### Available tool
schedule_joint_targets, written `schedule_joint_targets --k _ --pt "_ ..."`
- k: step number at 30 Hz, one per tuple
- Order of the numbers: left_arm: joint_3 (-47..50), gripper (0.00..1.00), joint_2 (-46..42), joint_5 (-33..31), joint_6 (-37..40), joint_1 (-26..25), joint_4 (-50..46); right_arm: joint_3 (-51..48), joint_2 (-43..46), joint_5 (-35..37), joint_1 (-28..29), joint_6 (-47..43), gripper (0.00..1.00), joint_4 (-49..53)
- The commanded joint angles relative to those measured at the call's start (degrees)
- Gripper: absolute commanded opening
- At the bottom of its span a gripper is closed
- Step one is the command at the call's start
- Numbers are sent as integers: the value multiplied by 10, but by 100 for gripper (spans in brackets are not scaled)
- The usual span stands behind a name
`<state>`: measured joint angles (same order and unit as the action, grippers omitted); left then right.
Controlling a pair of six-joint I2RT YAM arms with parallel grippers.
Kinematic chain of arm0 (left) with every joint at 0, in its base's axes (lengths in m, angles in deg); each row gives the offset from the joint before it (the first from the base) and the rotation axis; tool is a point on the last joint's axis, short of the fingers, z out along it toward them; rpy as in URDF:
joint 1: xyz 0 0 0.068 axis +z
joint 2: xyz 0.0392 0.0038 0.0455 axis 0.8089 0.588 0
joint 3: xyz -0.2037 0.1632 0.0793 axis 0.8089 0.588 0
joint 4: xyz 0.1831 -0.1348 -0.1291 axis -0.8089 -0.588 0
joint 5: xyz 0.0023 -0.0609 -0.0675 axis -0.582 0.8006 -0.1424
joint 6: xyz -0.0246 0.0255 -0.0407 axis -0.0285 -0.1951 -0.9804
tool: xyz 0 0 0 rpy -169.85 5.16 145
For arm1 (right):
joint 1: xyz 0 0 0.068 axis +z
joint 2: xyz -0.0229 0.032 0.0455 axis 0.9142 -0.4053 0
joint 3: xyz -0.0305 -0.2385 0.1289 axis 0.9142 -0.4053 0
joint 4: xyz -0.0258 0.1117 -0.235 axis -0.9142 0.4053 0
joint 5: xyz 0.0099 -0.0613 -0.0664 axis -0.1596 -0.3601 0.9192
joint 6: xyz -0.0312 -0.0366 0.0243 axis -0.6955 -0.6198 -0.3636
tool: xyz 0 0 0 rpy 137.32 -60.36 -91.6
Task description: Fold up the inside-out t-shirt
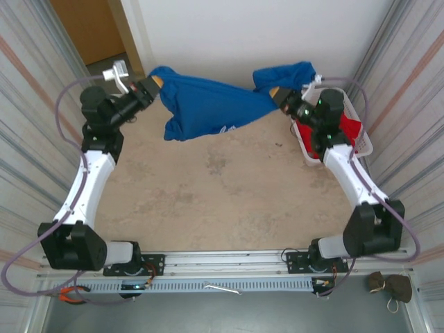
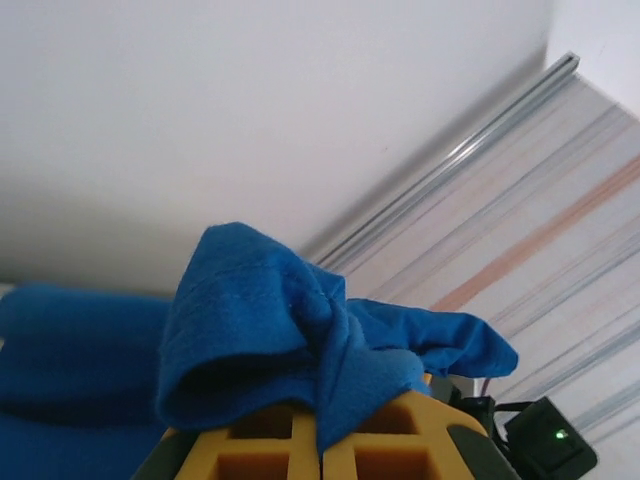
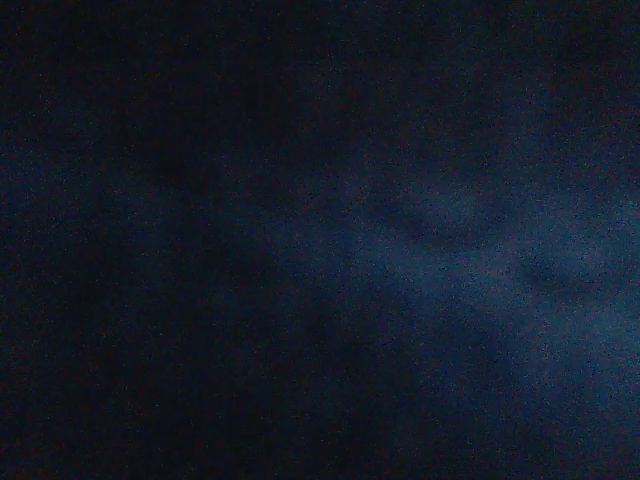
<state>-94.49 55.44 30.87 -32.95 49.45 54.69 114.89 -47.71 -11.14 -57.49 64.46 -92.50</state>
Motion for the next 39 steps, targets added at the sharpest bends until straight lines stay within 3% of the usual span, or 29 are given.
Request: schedule_joint_targets --k 1,2,6,8,11,13,15,17,19,23,28,34,39 --pt "117 0 -62 -14 69 -52 -69 -119 78 50 33 -89 44 68" --pt "173 0 -89 -27 76 -81 -84 -161 106 72 46 -112 55 105" --pt "383 3 -181 -73 46 -197 -81 -284 262 176 52 -146 68 232" --pt "463 22 -242 -102 24 -239 -95 -305 356 234 41 -155 73 309" --pt "485 62 -355 -178 26 -240 -211 -301 414 257 23 -162 76 338" --pt "469 76 -396 -216 43 -217 -258 -275 380 232 15 -178 75 340" --pt "449 80 -388 -198 51 -167 -259 -242 314 203 17 -197 74 328" --pt "424 82 -334 -154 55 -116 -232 -201 228 168 26 -218 73 309" --pt "383 83 -262 -140 70 -98 -221 -146 128 139 36 -240 71 313" --pt "246 85 -80 -133 148 -107 -243 -20 -43 126 70 -288 70 342" --pt "-20 86 176 -168 256 -151 -364 119 -220 153 97 -301 69 384" --pt "-314 86 416 -280 342 -212 -565 134 -296 180 120 -278 70 378" --pt "-468 86 548 -372 358 -234 -680 88 -305 206 148 -262 70 351"
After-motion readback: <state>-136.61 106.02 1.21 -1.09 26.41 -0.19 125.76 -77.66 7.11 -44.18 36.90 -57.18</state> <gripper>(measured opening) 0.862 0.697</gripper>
